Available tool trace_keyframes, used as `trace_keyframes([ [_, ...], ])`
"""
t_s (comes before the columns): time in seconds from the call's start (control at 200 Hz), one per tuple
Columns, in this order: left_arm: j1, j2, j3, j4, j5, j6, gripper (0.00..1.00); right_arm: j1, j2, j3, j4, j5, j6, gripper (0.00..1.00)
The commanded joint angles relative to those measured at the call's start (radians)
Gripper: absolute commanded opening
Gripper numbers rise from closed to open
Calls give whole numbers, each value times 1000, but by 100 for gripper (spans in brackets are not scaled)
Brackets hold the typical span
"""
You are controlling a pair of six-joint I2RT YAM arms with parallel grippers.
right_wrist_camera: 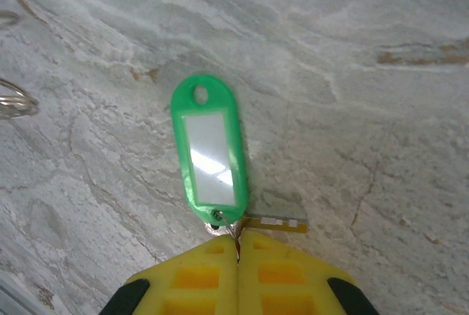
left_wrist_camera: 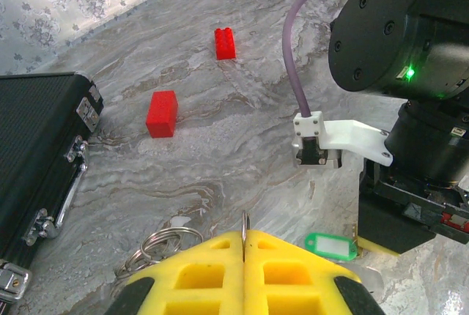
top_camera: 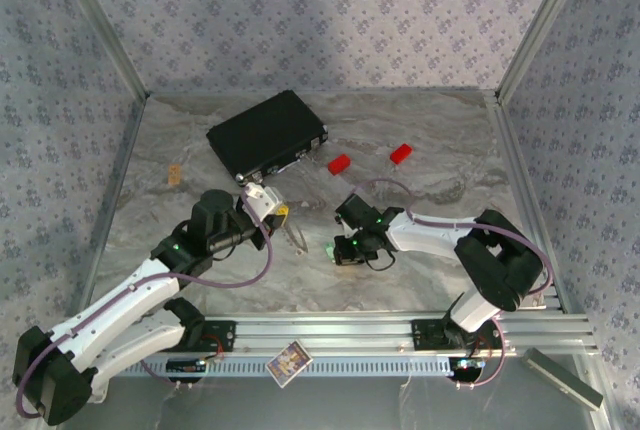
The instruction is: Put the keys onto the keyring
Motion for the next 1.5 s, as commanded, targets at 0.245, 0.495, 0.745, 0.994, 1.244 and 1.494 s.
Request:
trace_keyframes([
  [0.245,3,-7,4,46,17,7,0,7,-8,18,-35,15,-25,13],
  [0.495,3,-11,2,47,19,7,0,9,-4,25,-30,20,-24,18],
  [0.745,3,-7,2,48,20,7,0,13,-3,31,-23,15,-23,18],
  [0.994,3,-9,1,47,19,6,0,15,-4,36,-23,21,-27,16],
  [1.244,3,-9,1,46,20,8,0,17,-1,42,-22,26,-29,17],
  [1.494,3,-8,1,44,20,9,0,20,12,50,-22,28,-31,17],
])
